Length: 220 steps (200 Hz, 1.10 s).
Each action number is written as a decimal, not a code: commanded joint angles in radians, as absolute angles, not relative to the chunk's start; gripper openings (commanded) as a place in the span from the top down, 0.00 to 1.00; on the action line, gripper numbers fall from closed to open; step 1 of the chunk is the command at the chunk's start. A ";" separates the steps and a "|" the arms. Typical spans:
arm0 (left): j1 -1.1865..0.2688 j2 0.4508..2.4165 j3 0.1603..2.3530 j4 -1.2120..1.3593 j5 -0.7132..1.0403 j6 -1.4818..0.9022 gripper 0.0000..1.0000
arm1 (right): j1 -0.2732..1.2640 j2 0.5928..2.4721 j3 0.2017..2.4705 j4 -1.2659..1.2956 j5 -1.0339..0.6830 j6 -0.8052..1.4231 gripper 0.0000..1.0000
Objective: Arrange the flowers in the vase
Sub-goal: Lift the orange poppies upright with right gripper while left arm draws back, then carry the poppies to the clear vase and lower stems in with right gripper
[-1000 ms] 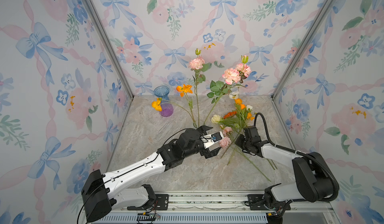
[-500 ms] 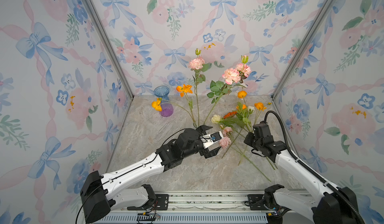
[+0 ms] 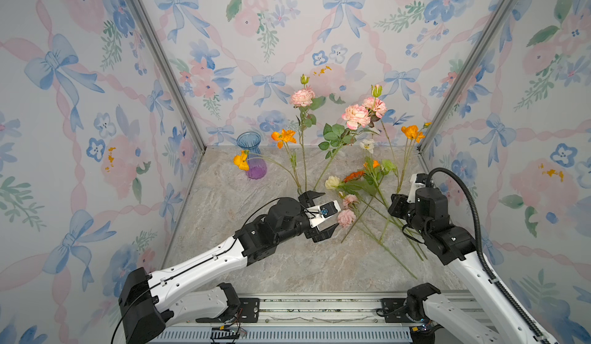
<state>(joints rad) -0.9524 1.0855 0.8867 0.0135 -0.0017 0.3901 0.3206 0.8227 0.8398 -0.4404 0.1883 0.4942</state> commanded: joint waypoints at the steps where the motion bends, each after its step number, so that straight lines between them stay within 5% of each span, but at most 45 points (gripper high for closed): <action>1: -0.925 1.038 0.872 0.044 0.020 0.390 0.02 | 0.317 0.801 0.844 -0.398 0.221 0.476 1.00; 48: -0.911 0.961 0.853 0.056 -0.026 0.400 0.02 | 0.326 0.693 0.748 -0.192 0.427 0.611 1.00; 97: -0.908 0.783 0.751 0.055 -0.131 0.351 0.02 | 0.375 0.697 0.832 0.042 0.454 0.395 1.00; 173: -0.905 0.680 0.659 0.045 -0.177 0.272 0.02 | 0.854 0.869 0.922 0.517 0.469 -0.221 1.00; 220: -0.904 0.663 0.663 0.046 -0.156 0.256 0.02 | 0.962 1.030 1.002 0.673 0.398 -0.289 1.00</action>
